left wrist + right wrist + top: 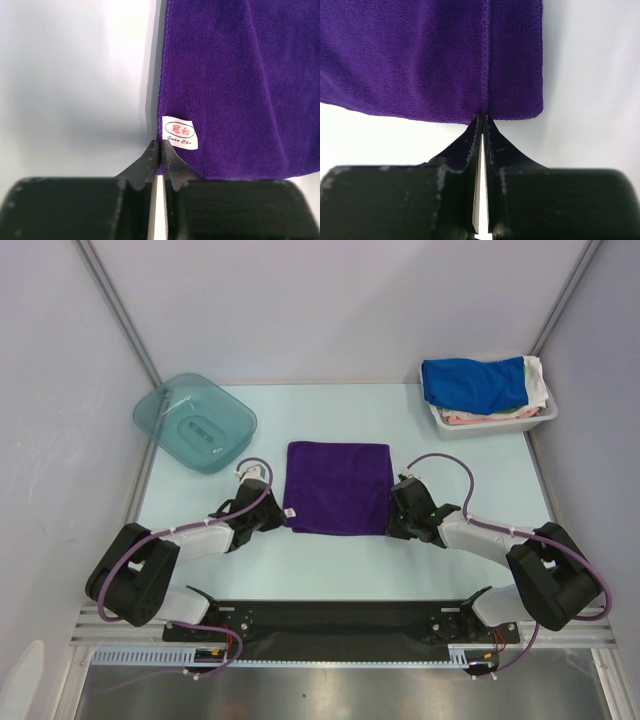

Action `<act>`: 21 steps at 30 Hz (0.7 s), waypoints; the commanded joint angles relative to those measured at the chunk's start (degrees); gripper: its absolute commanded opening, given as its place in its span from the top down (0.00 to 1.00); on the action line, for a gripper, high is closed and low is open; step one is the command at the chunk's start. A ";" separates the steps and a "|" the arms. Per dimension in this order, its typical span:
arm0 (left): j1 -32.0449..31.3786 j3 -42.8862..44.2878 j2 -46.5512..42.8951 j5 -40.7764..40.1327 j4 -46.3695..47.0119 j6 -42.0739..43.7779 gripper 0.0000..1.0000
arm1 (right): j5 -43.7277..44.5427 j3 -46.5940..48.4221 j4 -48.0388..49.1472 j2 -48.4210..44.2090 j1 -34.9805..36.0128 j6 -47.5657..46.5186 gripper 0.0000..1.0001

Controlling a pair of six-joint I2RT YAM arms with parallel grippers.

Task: Fold and stack the towels
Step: Fold the towel

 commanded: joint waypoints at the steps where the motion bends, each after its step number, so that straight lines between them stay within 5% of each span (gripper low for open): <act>1: 0.22 0.17 -1.89 1.40 -0.23 0.81 0.92 | 1.18 1.77 -0.93 -1.35 0.39 0.61 0.96; 3: 0.13 0.70 -2.60 1.66 -1.01 1.24 0.99 | 1.26 2.91 -1.99 -2.14 0.39 0.17 0.98; 13: 0.57 7.20 -5.15 3.15 -4.71 2.65 1.00 | 0.83 11.70 -9.02 -6.01 -1.54 -2.73 1.00; 21: 4.96 18.26 0.03 7.63 -5.15 2.57 1.00 | -3.56 23.82 -8.58 -0.23 -11.45 -8.08 1.00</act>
